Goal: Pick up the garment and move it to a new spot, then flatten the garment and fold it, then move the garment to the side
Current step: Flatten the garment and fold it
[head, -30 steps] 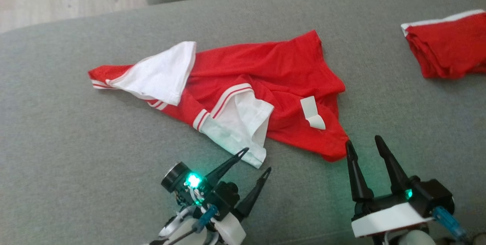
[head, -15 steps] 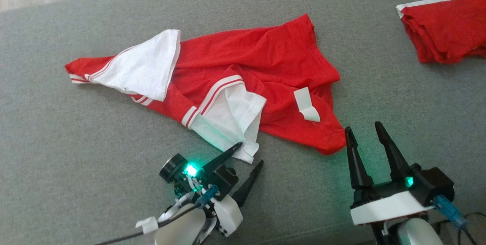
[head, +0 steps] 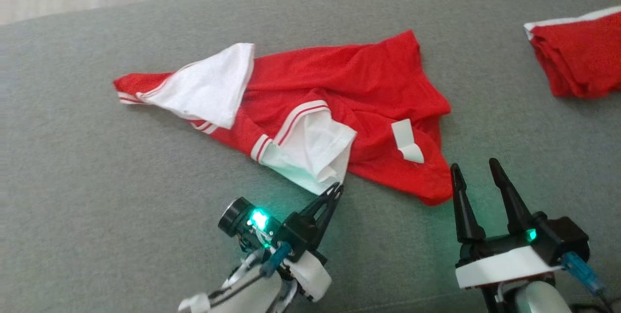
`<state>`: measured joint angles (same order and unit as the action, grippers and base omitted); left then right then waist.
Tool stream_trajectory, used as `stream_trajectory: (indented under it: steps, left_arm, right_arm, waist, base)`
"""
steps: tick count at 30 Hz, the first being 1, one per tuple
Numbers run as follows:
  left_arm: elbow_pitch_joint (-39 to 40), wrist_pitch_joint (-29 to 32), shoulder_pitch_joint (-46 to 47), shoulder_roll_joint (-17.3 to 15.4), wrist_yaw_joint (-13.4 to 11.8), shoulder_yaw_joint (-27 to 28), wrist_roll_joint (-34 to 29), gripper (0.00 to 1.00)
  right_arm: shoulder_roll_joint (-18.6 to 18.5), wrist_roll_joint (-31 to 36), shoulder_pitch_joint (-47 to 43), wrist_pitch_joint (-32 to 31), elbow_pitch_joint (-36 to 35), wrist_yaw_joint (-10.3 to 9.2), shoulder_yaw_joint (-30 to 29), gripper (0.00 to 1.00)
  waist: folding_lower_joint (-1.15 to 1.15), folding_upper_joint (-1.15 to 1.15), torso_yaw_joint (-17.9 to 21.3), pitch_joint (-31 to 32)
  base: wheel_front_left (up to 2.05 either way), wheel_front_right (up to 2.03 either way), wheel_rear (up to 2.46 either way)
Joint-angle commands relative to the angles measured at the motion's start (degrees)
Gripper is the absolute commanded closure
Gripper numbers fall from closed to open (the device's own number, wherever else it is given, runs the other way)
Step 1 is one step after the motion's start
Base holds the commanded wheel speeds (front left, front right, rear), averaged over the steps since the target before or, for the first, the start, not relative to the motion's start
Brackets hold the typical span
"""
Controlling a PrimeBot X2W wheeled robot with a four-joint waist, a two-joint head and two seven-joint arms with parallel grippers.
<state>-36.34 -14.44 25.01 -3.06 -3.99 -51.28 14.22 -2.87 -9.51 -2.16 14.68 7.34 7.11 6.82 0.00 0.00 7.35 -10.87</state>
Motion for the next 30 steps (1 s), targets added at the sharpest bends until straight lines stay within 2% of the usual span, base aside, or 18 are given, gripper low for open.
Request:
stream_trajectory:
  steps: [1,5,6,13,16,20,26,30]
  left_arm:
    - [4.20,-0.53,-1.05,-1.07,-1.44,2.89,-0.07,1.00]
    - [14.67,-0.54,-5.45,-5.96,-5.86,7.38,-1.72,1.00]
    - [20.65,-0.54,-7.66,-9.03,-8.44,10.44,-2.84,1.00]
    - [36.88,-0.55,-13.23,-19.71,-14.92,23.80,-4.37,1.00]
    - [38.74,-0.55,-14.95,-23.59,-15.91,29.17,-3.71,1.00]
    - [39.55,-0.55,-16.55,-26.64,-16.18,34.33,-2.63,1.00]
    - [39.22,-0.55,-16.68,-27.42,-15.02,37.53,-1.73,1.00]
    - [38.61,-0.55,-15.90,-27.02,-13.88,38.36,-2.02,1.00]
  right_arm:
    - [-0.62,0.10,-0.12,0.32,-1.31,0.37,0.93,0.00]
    - [-0.57,-0.16,-1.48,0.32,-0.66,0.37,-0.28,0.00]
    - [-0.52,-1.08,-2.45,0.32,-0.09,0.37,-0.98,0.00]
    - [-1.24,-2.57,-5.44,0.32,0.42,0.37,-1.34,0.00]
    - [-1.66,-2.85,-5.68,0.32,0.60,0.37,-1.24,0.00]
    - [-2.52,-3.69,-5.73,0.32,1.28,0.37,-0.43,0.00]
    - [-4.66,-4.68,-7.10,0.32,1.73,0.37,1.70,0.00]
    - [-9.54,-6.77,-9.13,0.32,2.38,0.37,8.04,0.00]
  waist:
    - [0.00,0.00,-1.59,0.87]
    - [0.00,0.00,-4.72,1.64]
    - [0.00,0.00,-6.46,1.93]
    - [0.00,0.00,-9.75,1.61]
    - [0.00,0.00,-10.02,1.39]
    - [0.00,0.00,-10.08,0.98]
    - [0.00,0.00,-10.24,-0.01]
    - [0.00,0.00,-10.24,-0.47]
  base:
    - [0.00,0.00,0.00]
    - [0.00,0.00,0.00]
    - [0.00,0.00,0.00]
    - [0.00,0.00,0.00]
    - [0.00,0.00,0.00]
    - [0.00,0.00,0.00]
    - [0.00,0.00,0.00]
    - [0.00,0.00,0.00]
